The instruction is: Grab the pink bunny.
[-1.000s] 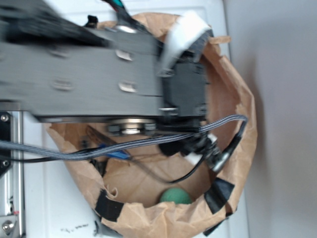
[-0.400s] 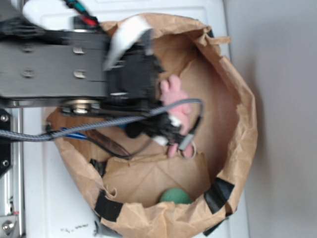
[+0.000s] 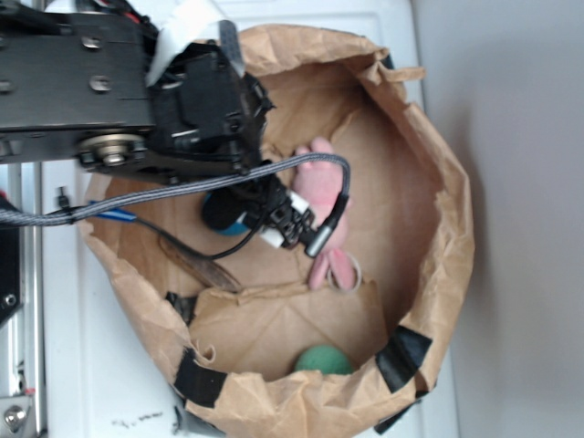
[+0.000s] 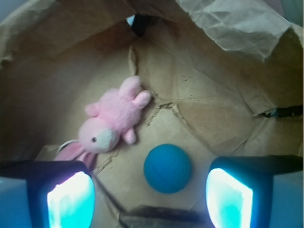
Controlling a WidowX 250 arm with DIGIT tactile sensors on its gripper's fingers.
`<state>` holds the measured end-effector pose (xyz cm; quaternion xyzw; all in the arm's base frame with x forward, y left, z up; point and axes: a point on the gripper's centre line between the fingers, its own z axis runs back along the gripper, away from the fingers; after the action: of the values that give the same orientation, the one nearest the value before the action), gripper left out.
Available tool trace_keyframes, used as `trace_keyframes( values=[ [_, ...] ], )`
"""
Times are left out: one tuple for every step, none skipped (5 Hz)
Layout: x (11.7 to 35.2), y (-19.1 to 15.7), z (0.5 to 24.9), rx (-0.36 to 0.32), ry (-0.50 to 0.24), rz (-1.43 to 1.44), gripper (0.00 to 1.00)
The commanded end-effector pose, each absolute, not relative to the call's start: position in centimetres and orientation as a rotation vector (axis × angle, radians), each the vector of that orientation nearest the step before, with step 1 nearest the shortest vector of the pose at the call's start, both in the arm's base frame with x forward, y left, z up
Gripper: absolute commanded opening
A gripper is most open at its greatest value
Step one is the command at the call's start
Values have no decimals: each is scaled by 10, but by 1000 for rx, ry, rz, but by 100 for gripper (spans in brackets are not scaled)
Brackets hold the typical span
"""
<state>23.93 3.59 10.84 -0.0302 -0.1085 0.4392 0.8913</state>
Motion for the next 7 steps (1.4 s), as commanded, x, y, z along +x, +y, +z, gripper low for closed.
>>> trace_keyframes(
  values=[
    [264,28,108,-14,-279,933,100],
    [264,24,104,7,-291,942,100],
    [266,23,102,16,-301,958,100],
    [269,26,103,18,-295,975,100],
    [274,28,102,28,-285,997,100],
    [270,28,103,7,-299,981,100],
    [253,28,109,-30,-317,934,100]
  ],
)
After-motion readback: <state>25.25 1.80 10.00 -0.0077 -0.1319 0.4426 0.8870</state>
